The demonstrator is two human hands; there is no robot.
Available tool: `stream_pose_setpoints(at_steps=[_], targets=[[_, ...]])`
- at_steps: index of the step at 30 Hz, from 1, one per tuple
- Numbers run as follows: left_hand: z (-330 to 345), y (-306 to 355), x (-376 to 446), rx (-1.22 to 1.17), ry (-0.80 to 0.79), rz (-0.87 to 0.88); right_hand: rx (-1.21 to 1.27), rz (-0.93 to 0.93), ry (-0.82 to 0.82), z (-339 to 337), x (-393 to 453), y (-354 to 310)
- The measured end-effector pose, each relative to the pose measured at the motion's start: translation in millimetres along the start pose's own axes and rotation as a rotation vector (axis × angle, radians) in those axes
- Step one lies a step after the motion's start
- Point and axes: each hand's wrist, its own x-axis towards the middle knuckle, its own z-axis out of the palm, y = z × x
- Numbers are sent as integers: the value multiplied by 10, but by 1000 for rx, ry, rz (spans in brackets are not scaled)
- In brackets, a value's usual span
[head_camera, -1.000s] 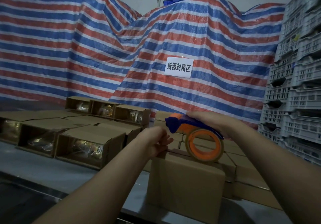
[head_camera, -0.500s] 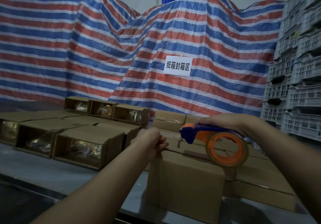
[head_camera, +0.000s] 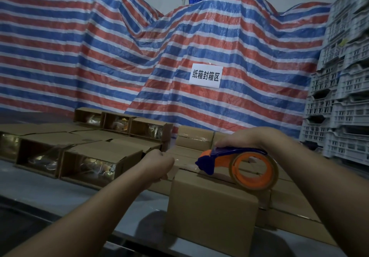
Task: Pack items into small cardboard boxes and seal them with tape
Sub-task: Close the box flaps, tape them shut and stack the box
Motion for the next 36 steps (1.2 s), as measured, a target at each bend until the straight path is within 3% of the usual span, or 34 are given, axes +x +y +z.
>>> stream_pose_setpoints(at_steps=[11,17,25,30,33,36], targets=[[92,-183,-20,-141,-50,-69,-42,45,-30,61,73,-139],[309,-301,-77,-265,-110,-228,-16,35,-54,55,72,-123],[291,-420,-157,-509,-282,-339,-6,42,-52,63,35,-138],[231,-265,-41,-301,-1,-211,40,38,-61,57,68,-107],[165,-94,-12,-209,-124,-106,44,44,-66,55,88,-98],[201,-84,10,-69,-256,-132,27,49,-72,70,100,-116]])
